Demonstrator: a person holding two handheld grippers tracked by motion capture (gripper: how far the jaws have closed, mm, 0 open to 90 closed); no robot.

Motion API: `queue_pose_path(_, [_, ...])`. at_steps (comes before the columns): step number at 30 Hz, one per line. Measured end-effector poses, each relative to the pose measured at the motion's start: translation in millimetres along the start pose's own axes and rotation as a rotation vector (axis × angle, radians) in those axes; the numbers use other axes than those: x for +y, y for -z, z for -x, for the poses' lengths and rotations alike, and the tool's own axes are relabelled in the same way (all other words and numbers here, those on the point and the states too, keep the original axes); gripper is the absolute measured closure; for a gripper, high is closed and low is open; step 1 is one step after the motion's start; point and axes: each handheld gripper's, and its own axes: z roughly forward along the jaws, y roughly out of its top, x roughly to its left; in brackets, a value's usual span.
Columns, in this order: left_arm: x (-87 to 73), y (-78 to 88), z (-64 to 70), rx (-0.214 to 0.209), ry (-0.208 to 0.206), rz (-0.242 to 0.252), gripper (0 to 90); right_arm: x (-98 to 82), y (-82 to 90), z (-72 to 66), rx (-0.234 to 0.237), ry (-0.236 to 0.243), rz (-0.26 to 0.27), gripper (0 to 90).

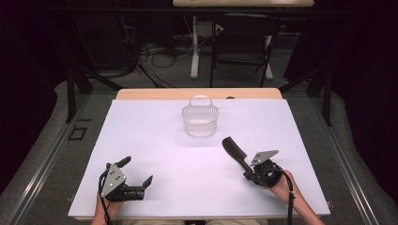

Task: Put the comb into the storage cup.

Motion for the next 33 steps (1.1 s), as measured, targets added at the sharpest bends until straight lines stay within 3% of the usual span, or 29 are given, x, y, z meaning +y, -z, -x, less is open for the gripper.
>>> queue_pose_path(33, [-0.5, 0.5, -0.1, 0.003, 0.005, -0.001, 0.1, -3.6, 1.2, 11.7, -0.043, -0.037, -0.002, 89.7])
